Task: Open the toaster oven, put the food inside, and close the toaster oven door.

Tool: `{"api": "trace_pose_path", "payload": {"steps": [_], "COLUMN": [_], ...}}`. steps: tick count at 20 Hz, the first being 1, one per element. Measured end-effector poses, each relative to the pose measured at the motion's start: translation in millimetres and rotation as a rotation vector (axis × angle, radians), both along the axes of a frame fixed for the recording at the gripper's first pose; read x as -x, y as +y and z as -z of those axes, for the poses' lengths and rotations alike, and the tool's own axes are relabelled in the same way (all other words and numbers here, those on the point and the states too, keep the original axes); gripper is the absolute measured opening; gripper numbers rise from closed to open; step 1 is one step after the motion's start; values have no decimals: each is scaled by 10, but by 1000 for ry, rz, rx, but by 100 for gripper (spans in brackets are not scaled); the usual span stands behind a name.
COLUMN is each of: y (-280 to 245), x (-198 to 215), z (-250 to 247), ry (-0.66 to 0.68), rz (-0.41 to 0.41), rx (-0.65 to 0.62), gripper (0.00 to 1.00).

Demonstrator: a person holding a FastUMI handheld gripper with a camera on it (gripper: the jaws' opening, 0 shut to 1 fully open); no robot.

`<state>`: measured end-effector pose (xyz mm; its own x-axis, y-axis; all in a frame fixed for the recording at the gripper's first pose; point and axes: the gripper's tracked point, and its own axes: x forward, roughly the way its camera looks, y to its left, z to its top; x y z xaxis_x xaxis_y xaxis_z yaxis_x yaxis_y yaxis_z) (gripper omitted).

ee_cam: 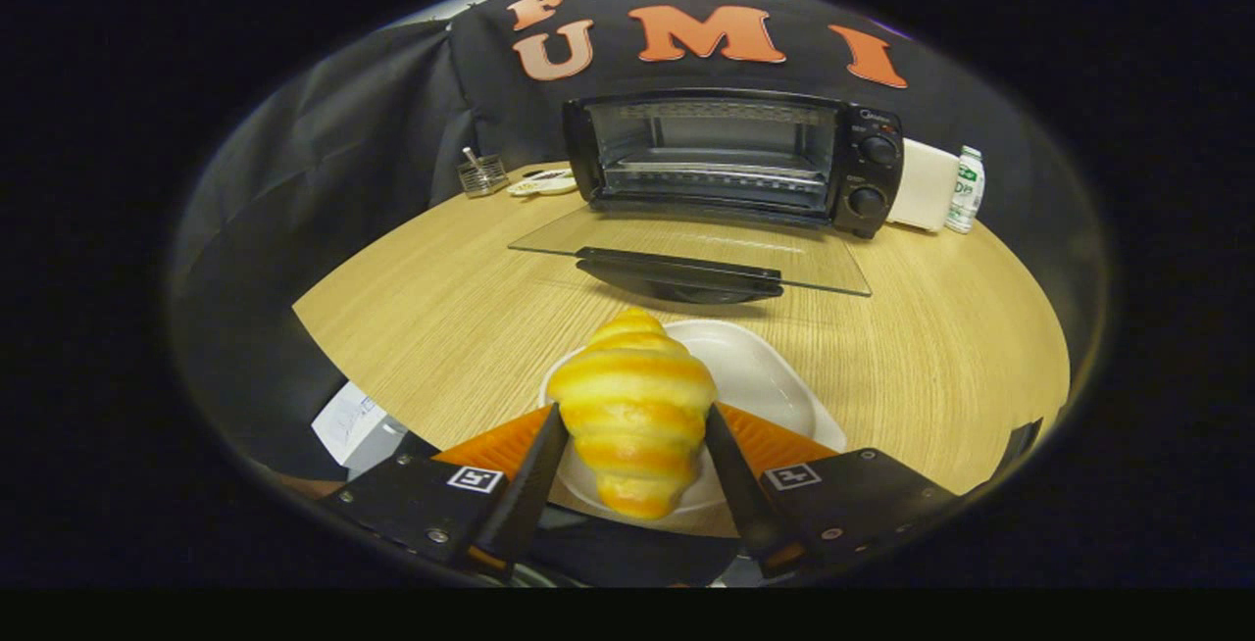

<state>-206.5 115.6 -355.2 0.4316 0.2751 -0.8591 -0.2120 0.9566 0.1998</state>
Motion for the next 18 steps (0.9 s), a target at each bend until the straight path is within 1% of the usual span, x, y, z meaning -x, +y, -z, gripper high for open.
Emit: {"api": "trace_pose_path", "payload": {"steps": [2,3,6,9,11,14,17,18], "y": [3,-5,14,24,52,124,108,113], "x": [-25,-52,-152,-332,-484,-764,-1128,-1246], "z": [-46,-88,-276,-448,-559,-718,-745,-746], "ry": [-3,-14,-51,-83,-99,-137,-181,-193], "rz": [26,38,76,152,202,256,300,301], "rx": [-43,-65,-162,-281,-375,-503,-536,-546], "gripper": [76,74,74,74,74,73,73,73]}}
